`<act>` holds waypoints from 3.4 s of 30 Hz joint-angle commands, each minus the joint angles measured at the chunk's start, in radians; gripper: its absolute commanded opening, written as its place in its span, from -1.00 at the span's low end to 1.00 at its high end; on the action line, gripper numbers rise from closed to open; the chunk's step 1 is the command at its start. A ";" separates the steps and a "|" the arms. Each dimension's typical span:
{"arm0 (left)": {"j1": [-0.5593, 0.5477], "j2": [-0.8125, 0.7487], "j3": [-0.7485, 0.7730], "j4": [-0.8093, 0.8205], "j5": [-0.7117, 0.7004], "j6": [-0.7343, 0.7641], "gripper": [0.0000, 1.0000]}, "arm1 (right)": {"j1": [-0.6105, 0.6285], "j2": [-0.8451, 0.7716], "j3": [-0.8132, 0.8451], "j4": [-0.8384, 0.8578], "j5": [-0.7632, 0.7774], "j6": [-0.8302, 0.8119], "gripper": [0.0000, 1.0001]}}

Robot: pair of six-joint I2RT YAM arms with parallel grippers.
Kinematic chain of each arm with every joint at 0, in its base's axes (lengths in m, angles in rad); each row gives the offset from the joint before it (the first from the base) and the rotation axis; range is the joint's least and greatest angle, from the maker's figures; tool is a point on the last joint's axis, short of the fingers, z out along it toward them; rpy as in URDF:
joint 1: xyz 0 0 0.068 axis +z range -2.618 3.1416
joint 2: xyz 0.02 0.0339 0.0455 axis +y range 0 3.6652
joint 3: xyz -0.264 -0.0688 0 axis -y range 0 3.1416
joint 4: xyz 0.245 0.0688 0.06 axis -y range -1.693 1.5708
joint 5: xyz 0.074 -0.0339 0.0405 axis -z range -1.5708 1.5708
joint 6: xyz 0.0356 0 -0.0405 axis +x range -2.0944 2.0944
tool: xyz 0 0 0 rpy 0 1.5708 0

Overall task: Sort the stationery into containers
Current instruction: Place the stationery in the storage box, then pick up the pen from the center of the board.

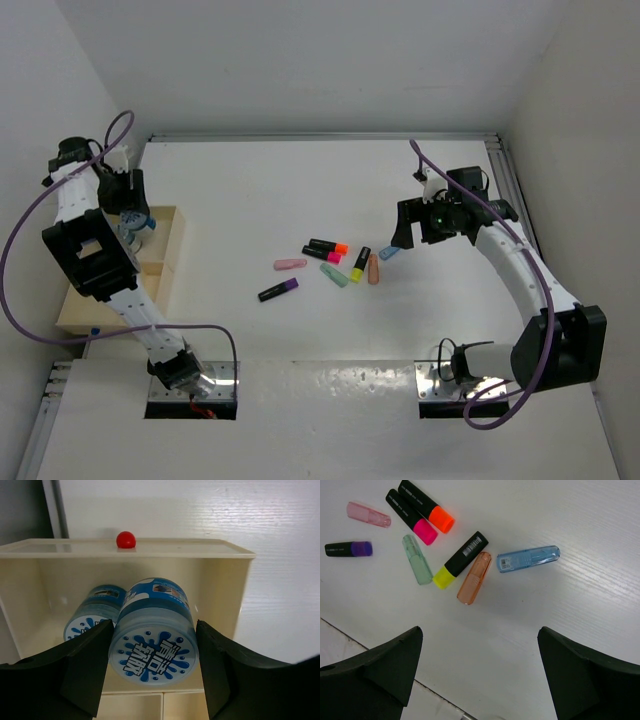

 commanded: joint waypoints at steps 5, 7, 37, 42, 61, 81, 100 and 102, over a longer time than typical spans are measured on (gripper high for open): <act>-0.015 -0.050 -0.057 0.050 -0.044 0.014 -0.51 | 0.004 -0.017 0.012 0.025 -0.016 -0.007 0.91; -0.032 -0.069 -0.085 0.062 -0.041 0.013 -0.43 | 0.004 -0.019 0.012 0.024 -0.016 -0.009 0.91; -0.359 -0.425 -0.163 0.080 0.171 0.080 0.65 | -0.019 -0.089 -0.077 0.009 0.006 -0.030 0.88; -0.670 -0.478 -0.320 0.125 0.107 0.033 0.22 | -0.045 -0.127 -0.132 -0.002 0.011 -0.021 0.81; -1.187 -0.371 -0.746 0.223 -0.124 -0.010 -0.11 | -0.132 -0.226 -0.218 -0.034 0.012 0.001 0.82; -1.203 -0.227 -0.760 0.381 -0.260 -0.026 -0.13 | -0.136 -0.195 -0.185 -0.027 0.003 -0.001 0.82; -0.583 -0.558 -0.464 0.010 -0.275 0.045 -0.93 | 0.030 0.081 0.044 0.047 -0.042 -0.053 0.42; -0.465 -0.583 -0.476 -0.008 -0.282 0.060 -0.95 | 0.055 0.153 0.113 0.041 -0.040 -0.067 0.37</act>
